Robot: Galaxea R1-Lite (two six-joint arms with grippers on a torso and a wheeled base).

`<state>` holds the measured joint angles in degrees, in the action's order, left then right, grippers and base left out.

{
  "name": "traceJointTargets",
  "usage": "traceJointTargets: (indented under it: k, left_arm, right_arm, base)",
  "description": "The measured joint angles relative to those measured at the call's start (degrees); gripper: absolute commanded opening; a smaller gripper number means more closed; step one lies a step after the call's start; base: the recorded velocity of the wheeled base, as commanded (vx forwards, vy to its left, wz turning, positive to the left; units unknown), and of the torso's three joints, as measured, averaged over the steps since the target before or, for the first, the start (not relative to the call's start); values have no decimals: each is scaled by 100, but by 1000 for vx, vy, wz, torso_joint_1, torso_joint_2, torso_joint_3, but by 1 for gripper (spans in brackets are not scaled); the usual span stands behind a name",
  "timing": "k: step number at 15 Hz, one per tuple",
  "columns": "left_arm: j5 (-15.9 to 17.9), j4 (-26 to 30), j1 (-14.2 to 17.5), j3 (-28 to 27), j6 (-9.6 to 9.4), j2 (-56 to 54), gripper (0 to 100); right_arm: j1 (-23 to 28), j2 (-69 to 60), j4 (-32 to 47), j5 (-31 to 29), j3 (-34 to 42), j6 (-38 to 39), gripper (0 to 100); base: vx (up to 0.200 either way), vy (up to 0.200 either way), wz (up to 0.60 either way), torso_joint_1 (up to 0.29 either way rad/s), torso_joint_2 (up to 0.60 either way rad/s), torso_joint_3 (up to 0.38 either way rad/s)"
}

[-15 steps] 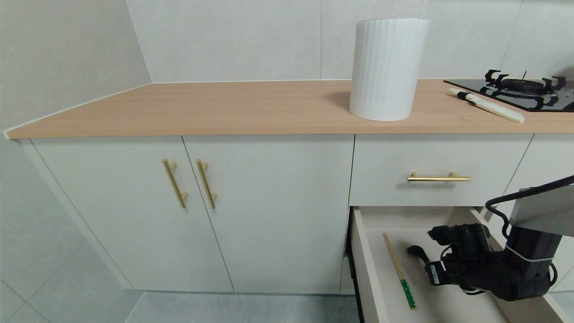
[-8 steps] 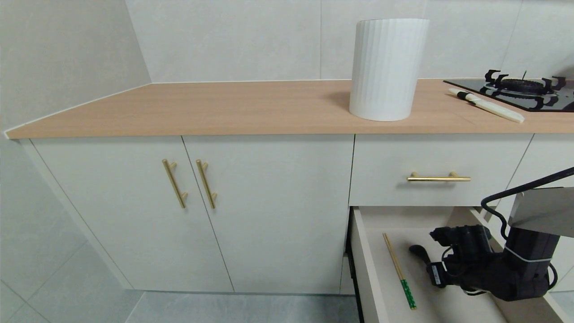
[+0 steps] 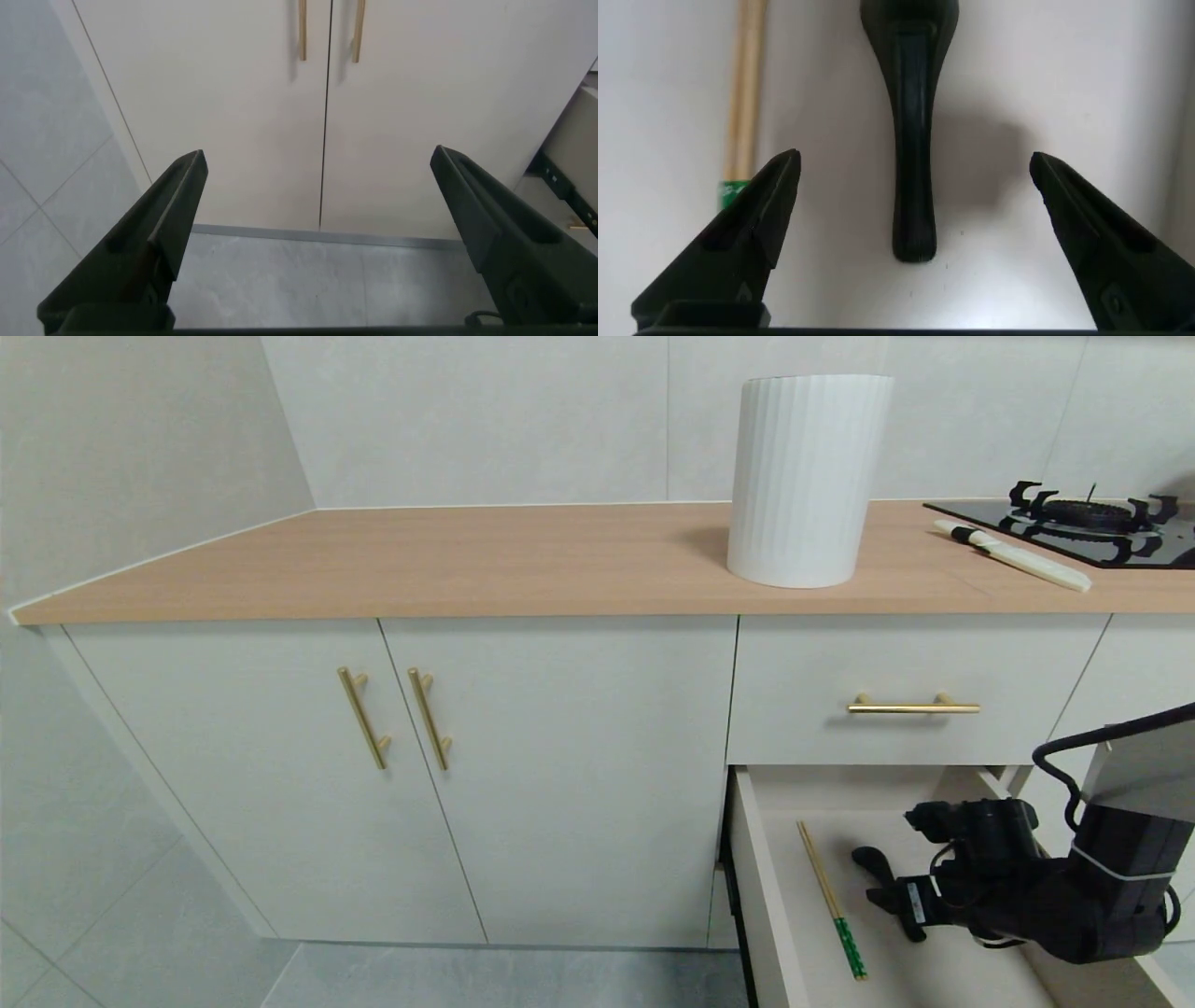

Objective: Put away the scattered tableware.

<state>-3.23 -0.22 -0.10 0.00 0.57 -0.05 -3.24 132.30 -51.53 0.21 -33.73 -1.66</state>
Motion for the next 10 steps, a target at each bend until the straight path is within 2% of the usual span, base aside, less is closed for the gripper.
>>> traceJointTargets:
  k: [4, 6, 8, 10]
  left_arm:
    - [1, -2, 2, 0, 2, 2, 100]
    - [0, -2, -1, 0, 2, 2, 100]
    - [0, -2, 0, 0, 0, 2, 100]
    - [1, 0, 2, 0, -9, 2, 100]
  right_arm:
    - [-37, -1196, 112, 34, 634, 29, 100]
    - [-55, -2046, 519, 135, 937, 35, 100]
    - [-69, -3007, 1335, 375, 1124, 32, 100]
    - [-80, -4013, 2772, 652, 1097, -12, 100]
  base:
    - [0, 0, 0, 0, 0, 0]
    - [0, 0, 0, 0, 0, 0]
    - [0, 0, 0, 0, 0, 0]
    - [0, 0, 0, 0, 0, 0]
